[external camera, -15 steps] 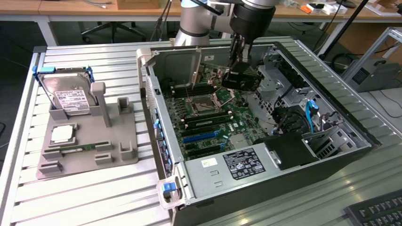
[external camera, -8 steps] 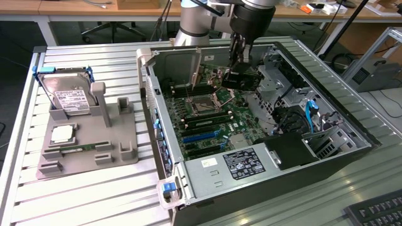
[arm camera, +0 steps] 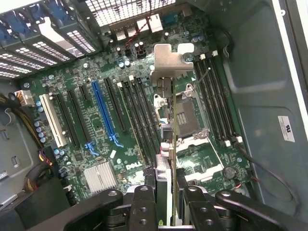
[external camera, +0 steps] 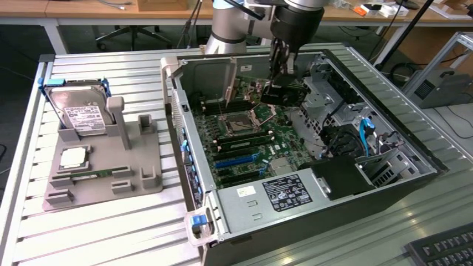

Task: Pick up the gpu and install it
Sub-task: 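Insert the gpu into the slot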

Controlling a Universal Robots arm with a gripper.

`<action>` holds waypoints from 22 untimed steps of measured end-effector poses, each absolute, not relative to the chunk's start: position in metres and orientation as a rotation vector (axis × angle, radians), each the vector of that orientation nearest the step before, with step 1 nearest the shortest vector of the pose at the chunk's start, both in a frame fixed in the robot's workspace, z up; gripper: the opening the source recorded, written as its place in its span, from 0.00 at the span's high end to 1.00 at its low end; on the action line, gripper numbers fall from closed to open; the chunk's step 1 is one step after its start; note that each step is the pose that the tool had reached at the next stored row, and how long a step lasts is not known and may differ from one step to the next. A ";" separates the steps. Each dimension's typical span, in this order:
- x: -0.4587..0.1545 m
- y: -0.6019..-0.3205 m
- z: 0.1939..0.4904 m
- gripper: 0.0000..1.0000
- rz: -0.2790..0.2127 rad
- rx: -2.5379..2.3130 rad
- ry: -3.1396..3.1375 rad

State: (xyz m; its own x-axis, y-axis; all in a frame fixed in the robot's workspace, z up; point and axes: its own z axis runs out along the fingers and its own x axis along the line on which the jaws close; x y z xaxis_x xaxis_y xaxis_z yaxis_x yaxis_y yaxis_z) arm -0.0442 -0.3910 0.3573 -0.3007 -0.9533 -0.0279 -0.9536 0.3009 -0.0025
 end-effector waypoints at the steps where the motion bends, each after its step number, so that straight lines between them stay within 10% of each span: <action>1: -0.044 -0.391 0.357 0.73 0.023 -1.850 2.510; 22: -0.044 -0.391 0.357 0.73 0.024 -1.968 2.419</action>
